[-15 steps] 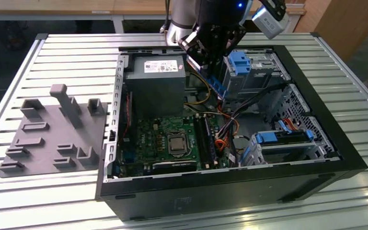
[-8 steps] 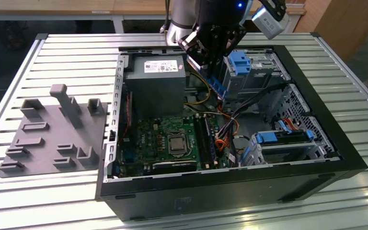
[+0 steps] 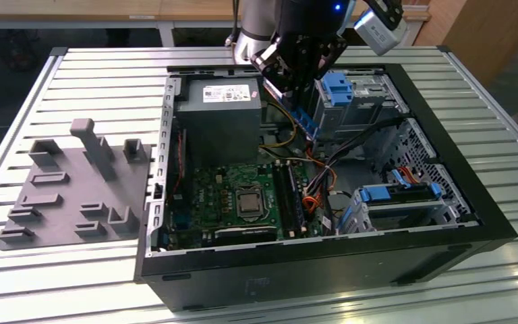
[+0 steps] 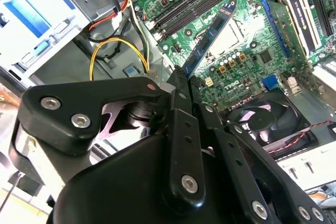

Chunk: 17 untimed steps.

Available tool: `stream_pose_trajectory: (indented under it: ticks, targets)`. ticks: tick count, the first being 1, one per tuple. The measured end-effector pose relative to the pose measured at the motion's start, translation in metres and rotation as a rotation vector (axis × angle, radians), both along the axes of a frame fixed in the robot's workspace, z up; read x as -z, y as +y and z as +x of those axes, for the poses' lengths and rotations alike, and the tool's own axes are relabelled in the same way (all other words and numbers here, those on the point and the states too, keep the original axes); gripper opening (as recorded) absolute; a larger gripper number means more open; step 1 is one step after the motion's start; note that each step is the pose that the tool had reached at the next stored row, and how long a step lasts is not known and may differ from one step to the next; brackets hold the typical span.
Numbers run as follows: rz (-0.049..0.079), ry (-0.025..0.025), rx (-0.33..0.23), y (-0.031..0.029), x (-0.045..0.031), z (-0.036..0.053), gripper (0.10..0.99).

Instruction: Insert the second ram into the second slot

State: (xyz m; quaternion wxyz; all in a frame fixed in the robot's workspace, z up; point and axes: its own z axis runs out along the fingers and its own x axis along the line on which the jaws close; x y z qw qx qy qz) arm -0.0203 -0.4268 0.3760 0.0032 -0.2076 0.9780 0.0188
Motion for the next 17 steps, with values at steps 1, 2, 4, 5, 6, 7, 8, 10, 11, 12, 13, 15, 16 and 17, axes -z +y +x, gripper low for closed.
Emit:
stream_pose_trajectory:
  ticks: [1, 2, 4, 5, 6, 7, 8, 10, 11, 12, 13, 15, 16, 17]
  targets:
    - [0.000, 0.0000, 0.001, 0.0000, 0.0000, 0.0000, 0.137]
    - [0.000, 0.0000, 0.003, 0.0000, 0.0000, 0.0000, 0.137]
    - [0.000, 0.0000, 0.009, 0.0000, 0.0000, 0.0000, 0.137]
    - [0.000, 0.0000, 0.016, 0.0000, 0.0000, 0.0000, 0.137]
    - [0.000, 0.0000, 0.023, 0.0000, 0.0000, 0.0000, 0.137]
    - [0.000, 0.0001, 0.032, 0.0000, 0.0000, 0.0000, 0.137]
    - [0.000, 0.0001, 0.041, 0.0000, 0.0000, 0.0000, 0.137]
    - [0.000, 0.0000, 0.061, 0.0000, 0.0001, 0.0000, 0.137]
    - [0.000, 0.0001, 0.074, 0.0000, 0.0002, 0.0000, 0.137]
    - [0.000, 0.0001, 0.087, 0.0000, 0.0002, 0.0000, 0.137]
    - [0.000, 0.0000, 0.099, 0.0000, 0.0003, 0.0000, 0.137]
    - [0.000, 0.0000, 0.123, 0.0000, 0.0003, 0.0000, 0.137]
    - [0.000, 0.0001, 0.135, 0.0000, 0.0004, 0.0000, 0.137]
    - [0.000, 0.0000, 0.146, 0.0000, 0.0004, 0.0000, 0.137]
